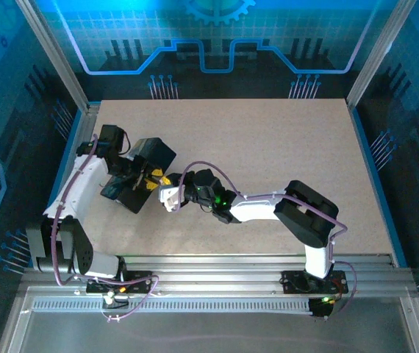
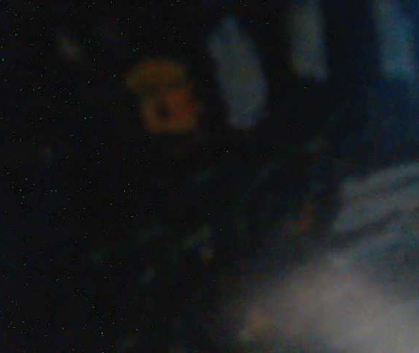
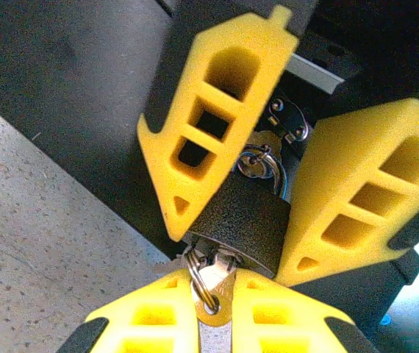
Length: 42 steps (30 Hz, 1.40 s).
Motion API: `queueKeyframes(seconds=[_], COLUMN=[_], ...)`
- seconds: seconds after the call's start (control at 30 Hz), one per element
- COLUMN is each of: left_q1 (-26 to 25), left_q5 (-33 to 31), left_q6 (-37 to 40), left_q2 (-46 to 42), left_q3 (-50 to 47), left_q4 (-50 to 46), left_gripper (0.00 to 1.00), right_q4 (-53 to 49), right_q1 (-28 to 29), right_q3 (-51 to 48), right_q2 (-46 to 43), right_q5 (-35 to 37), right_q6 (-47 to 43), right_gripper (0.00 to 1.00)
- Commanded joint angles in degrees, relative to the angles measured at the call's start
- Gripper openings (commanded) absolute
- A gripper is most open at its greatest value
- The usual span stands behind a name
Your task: Unlock the padlock with the key
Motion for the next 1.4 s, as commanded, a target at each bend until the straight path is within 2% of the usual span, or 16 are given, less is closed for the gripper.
queueKeyframes(seconds=[0.0, 0.13, 0.4, 0.6, 0.73, 0.77, 0.83, 1.03, 1.1, 1.37], left_q1=[-0.2, -0.1, -0.1, 0.0, -0.1, -0.1, -0.1, -0.1, -0.1, 2.3], left_q5=[5.3, 6.0, 6.9, 7.3, 7.1, 6.9, 6.9, 7.9, 8.7, 11.2], left_q6=[-1.4, -2.4, -2.6, -2.8, -2.7, -2.6, -1.8, -0.6, -0.6, -1.5], left_q2=[-0.4, -0.7, -1.2, -1.4, -1.4, -1.3, -0.9, -0.5, -0.8, -2.4], left_q3=[1.5, 0.9, 0.6, -0.7, -0.5, -0.3, 0.4, 2.1, 2.3, 3.9], left_q4=[0.7, 2.0, 2.7, 4.1, 4.1, 4.0, 3.3, 4.2, 5.3, 8.2], left_gripper=[0.00, 0.00, 0.00, 0.00, 0.00, 0.04, 0.26, 0.51, 0.54, 0.56], right_q4=[-2.1, 0.7, 4.5, 5.6, 4.4, 4.0, 2.7, -2.4, -2.9, -6.2], right_q1=[-0.6, -0.5, -0.9, -4.2, -4.3, -4.3, -4.4, -5.3, -5.6, -7.2], right_q3=[1.9, 1.3, 0.4, -0.2, -0.7, -1.0, -1.8, 0.0, 0.3, 3.4], right_q2=[-1.7, -2.2, -2.8, -3.9, -4.5, -4.9, -5.7, -5.7, -5.3, -3.3], right_q5=[-0.4, -1.2, -2.8, -10.4, -12.3, -11.8, -11.1, -11.9, -12.0, -14.4], right_q6=[10.8, 23.0, 39.7, 57.1, 58.6, 58.1, 57.3, 54.9, 54.7, 57.8], right_gripper=[0.07, 0.03, 0.00, 0.00, 0.00, 0.00, 0.00, 0.01, 0.01, 0.01])
